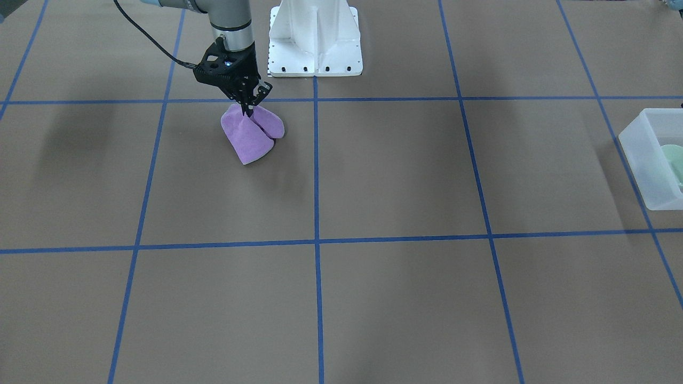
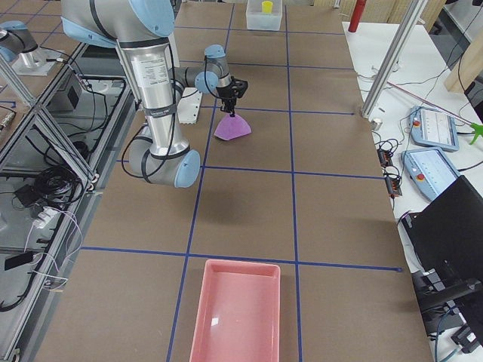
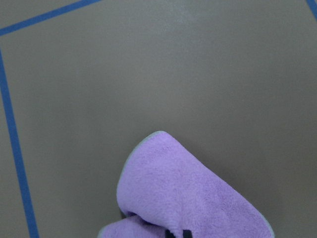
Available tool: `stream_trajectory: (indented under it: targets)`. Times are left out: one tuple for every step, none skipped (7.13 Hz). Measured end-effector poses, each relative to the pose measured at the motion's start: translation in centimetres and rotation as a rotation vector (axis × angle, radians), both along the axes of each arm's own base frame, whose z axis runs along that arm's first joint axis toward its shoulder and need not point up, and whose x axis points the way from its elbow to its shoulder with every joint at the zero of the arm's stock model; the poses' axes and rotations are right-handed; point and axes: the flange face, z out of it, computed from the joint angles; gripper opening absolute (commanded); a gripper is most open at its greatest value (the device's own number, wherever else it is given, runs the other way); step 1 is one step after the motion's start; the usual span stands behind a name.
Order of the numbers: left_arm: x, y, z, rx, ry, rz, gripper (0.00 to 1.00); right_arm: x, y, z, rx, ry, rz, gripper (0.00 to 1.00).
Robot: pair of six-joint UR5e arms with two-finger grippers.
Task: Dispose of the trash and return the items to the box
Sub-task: 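Close the right gripper on the purple cloth, then lift the purple cloth with the right gripper toward the pink bin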
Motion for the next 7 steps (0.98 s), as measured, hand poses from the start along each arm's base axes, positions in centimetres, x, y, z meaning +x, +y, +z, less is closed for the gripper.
stream_trajectory:
  targets:
    - [0.0, 0.3, 0.4, -0.009, -0.001, 0.0, 0.98, 1.6, -0.6, -1.1, 0.011, -0.006, 0.005, 0.0]
    - [0.0, 0.6, 0.7, -0.017, -0.001, 0.0, 0.98, 4.0, -1.0, -2.3, 0.033, 0.012, -0.01, 0.0]
    - [0.0, 0.8, 1.2, -0.031, -0.002, 0.001, 0.98, 7.2, -1.6, -3.2, 0.063, 0.043, -0.046, 0.0]
    - [0.0, 1.2, 1.8, -0.046, -0.003, 0.002, 0.98, 10.9, -3.0, -3.7, 0.089, 0.063, -0.094, 0.0]
    - [0.0, 1.4, 2.3, -0.057, -0.004, 0.003, 0.98, 15.0, -5.1, -3.6, 0.11, 0.073, -0.148, 0.0]
    - [0.0, 1.4, 2.7, -0.067, -0.004, 0.004, 0.98, 19.3, -7.5, -2.5, 0.133, 0.086, -0.206, 0.0]
    - [0.0, 1.4, 3.0, -0.075, -0.004, 0.004, 0.98, 23.9, -9.6, -0.5, 0.158, 0.108, -0.264, 0.0]
